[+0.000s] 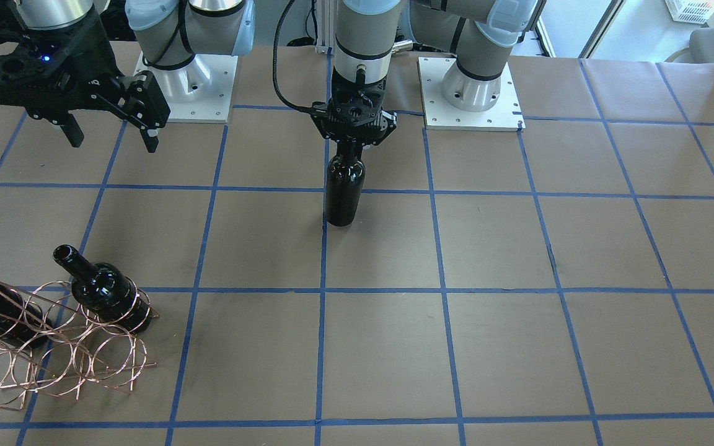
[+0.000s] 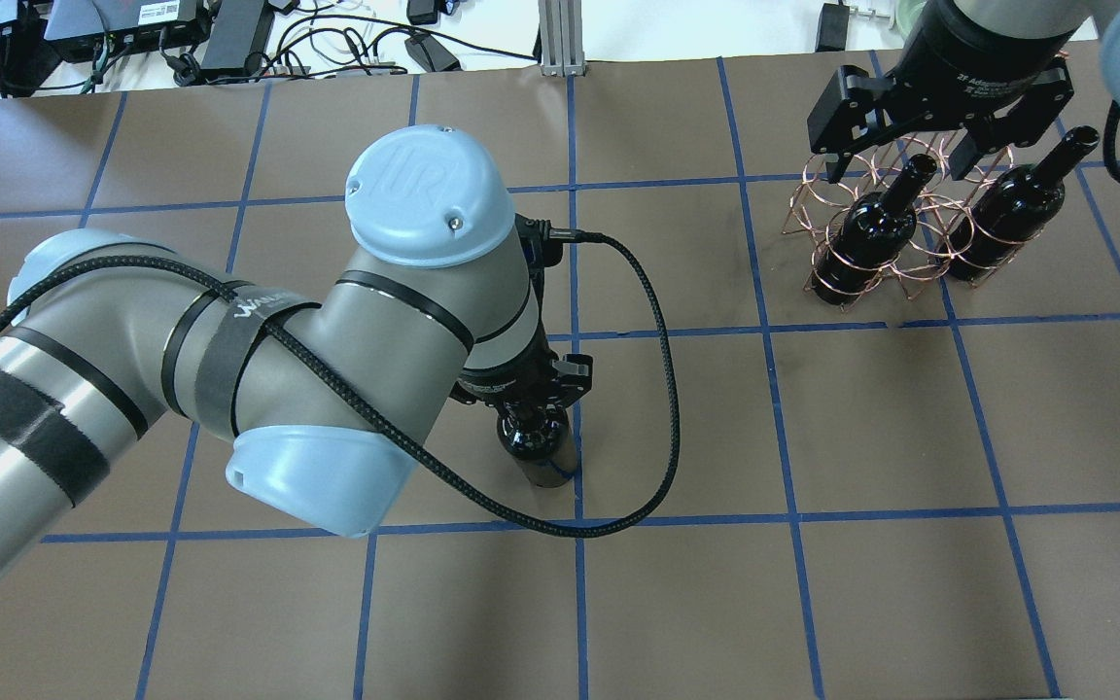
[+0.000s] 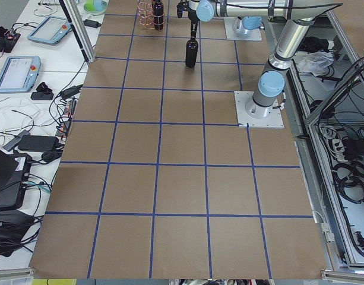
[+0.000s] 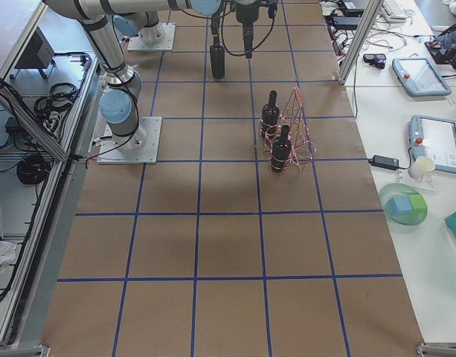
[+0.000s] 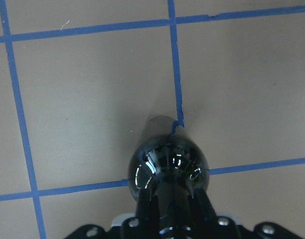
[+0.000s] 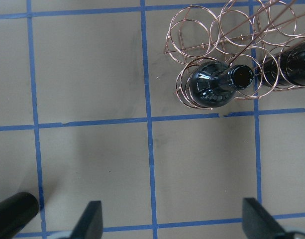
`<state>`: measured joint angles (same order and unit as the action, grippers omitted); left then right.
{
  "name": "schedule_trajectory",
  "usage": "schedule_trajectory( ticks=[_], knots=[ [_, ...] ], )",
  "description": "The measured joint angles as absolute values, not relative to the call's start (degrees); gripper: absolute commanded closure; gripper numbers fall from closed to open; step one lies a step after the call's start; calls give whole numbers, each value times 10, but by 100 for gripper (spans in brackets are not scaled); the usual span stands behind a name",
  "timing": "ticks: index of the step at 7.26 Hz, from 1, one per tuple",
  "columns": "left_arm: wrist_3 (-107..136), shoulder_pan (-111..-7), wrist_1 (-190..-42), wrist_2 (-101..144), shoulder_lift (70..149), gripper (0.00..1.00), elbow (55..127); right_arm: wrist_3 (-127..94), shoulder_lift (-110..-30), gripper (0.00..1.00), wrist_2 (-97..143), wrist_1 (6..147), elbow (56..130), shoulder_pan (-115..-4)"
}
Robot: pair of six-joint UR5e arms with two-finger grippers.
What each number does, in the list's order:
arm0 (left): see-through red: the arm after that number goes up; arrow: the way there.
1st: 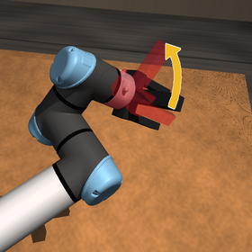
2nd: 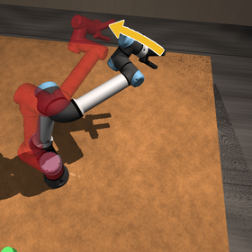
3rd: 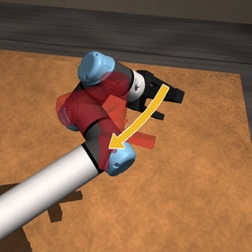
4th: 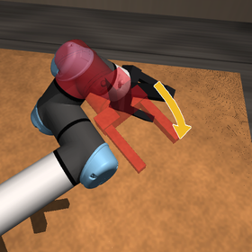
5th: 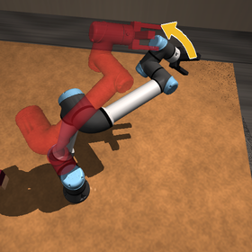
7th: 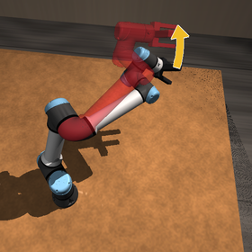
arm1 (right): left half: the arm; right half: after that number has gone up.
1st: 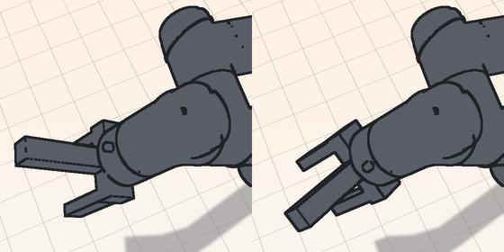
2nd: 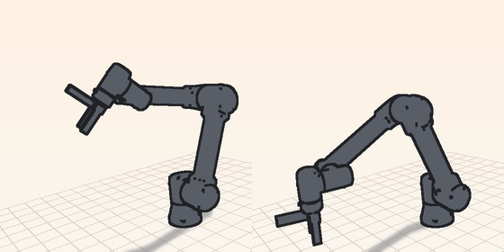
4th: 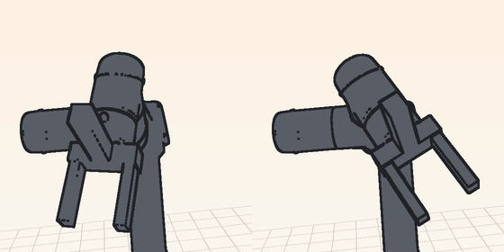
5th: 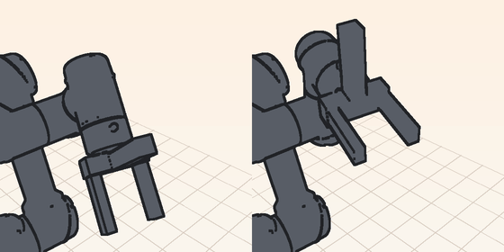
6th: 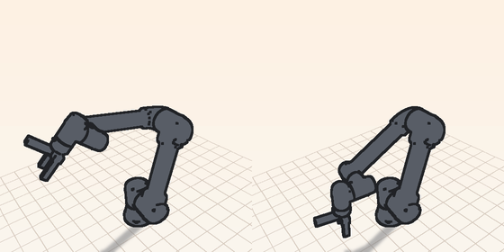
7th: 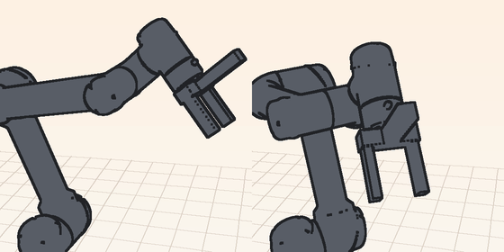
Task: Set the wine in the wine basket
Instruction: 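Lift the bottle with the left gripper and carry it toward the table center, then stand the bottle upright on the table with the left gripper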
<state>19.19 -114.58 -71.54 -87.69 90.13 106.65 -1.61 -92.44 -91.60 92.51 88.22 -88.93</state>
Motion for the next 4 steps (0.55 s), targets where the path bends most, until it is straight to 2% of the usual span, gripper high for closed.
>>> schedule_trajectory(
  ticks=[4],
  knots=[
    [189, -1148, -725, -881, 902, 100, 1067, -18, -924, 0, -916, 926, 882, -889]
  ],
)
